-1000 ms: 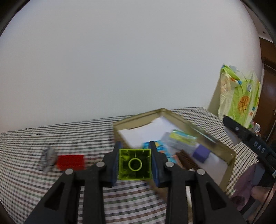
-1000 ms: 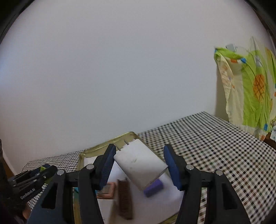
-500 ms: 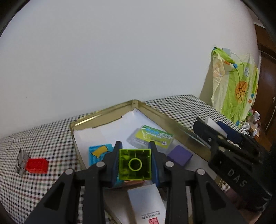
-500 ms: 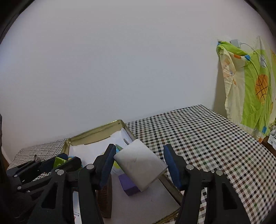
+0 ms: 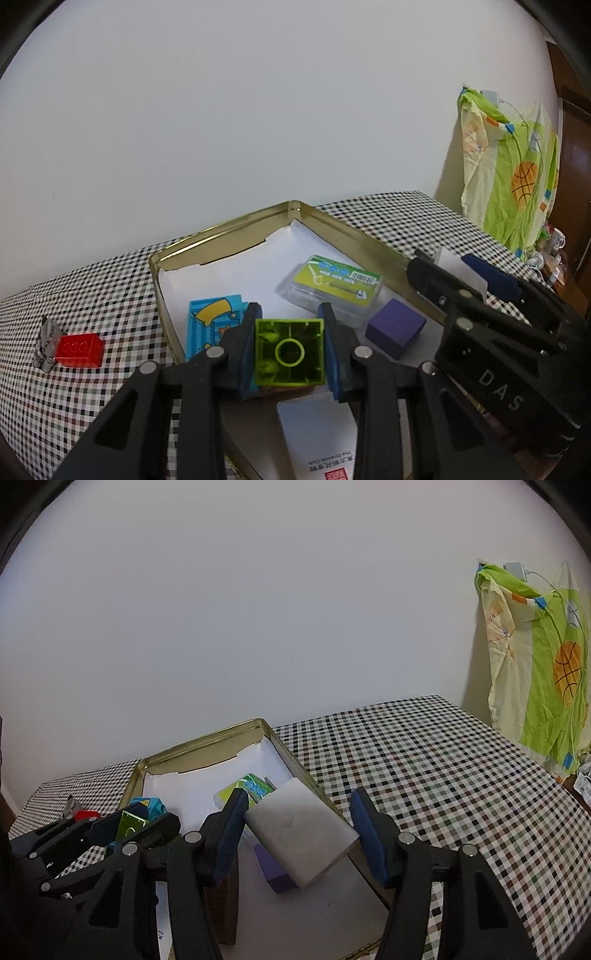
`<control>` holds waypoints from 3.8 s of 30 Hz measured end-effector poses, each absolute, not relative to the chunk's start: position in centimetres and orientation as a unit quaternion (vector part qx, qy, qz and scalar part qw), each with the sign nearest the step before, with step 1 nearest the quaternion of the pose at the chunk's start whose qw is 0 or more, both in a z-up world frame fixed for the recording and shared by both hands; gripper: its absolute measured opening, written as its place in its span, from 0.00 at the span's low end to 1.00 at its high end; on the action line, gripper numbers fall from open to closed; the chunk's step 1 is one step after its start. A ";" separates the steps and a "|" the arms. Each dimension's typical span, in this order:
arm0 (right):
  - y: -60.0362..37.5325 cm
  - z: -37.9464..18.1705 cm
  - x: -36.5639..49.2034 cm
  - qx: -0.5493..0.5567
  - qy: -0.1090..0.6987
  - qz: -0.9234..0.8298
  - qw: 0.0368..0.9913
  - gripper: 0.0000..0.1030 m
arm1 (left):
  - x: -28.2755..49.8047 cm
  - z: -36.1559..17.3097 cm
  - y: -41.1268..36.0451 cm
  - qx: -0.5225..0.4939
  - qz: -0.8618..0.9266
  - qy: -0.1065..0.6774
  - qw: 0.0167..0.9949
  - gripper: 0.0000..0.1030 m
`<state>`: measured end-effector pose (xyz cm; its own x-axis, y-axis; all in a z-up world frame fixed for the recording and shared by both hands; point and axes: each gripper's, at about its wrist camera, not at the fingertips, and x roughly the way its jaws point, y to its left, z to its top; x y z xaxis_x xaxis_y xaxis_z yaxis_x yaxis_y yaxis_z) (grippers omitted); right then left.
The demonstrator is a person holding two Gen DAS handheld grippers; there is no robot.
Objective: Organize rigid objects
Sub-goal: 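Carry the green brick and white block over the gold tray with both grippers, then open both grippers to drop the green brick and white block in the tray, then withdraw both grippers from the tray toward the red brick and grey toy, then grasp the grey toy with the left gripper while the right grasps the red brick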
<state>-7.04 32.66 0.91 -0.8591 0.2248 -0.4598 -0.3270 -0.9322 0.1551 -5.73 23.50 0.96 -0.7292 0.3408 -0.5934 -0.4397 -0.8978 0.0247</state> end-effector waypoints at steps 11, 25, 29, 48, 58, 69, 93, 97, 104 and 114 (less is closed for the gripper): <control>32.2 1.1 -7.1 -0.206 0.117 0.966 0.106 0.61 | -6.0 0.8 23.3 -0.299 0.933 0.104 0.169 0.30; 33.4 2.7 -4.0 -0.088 0.120 0.965 0.215 0.87 | -3.7 2.8 20.5 -0.227 0.959 0.082 0.149 0.99; 33.7 2.9 -3.6 -0.080 0.122 0.961 0.235 0.87 | -4.4 2.3 18.7 -0.234 0.961 0.068 0.134 0.99; 27.6 3.2 -2.2 -0.069 0.077 0.958 0.267 0.87 | -4.4 1.9 14.6 -0.218 0.970 0.066 0.091 0.99; 23.6 3.1 -3.2 -0.065 0.069 0.962 0.257 0.87 | -4.9 1.3 12.2 -0.213 0.972 0.077 0.070 0.99; 20.2 2.9 -3.9 -0.065 0.074 0.969 0.226 0.87 | -5.0 1.2 8.5 -0.219 0.971 0.076 0.051 0.99; 13.0 2.0 -9.0 -0.108 0.074 0.979 0.156 0.87 | -8.5 0.6 -0.3 -0.256 0.966 0.032 -0.008 0.99; 12.2 1.9 -9.9 -0.123 0.070 0.979 0.150 0.87 | -9.5 0.2 -1.9 -0.264 0.964 0.024 -0.024 0.99; 10.6 1.7 -11.6 -0.147 0.058 0.979 0.125 0.87 | -11.0 0.0 -6.5 -0.273 0.957 0.012 -0.095 0.99; 7.9 0.6 -17.5 -0.246 0.056 0.966 0.061 0.87 | -12.4 -0.9 -10.9 -0.305 0.940 -0.058 -0.142 0.99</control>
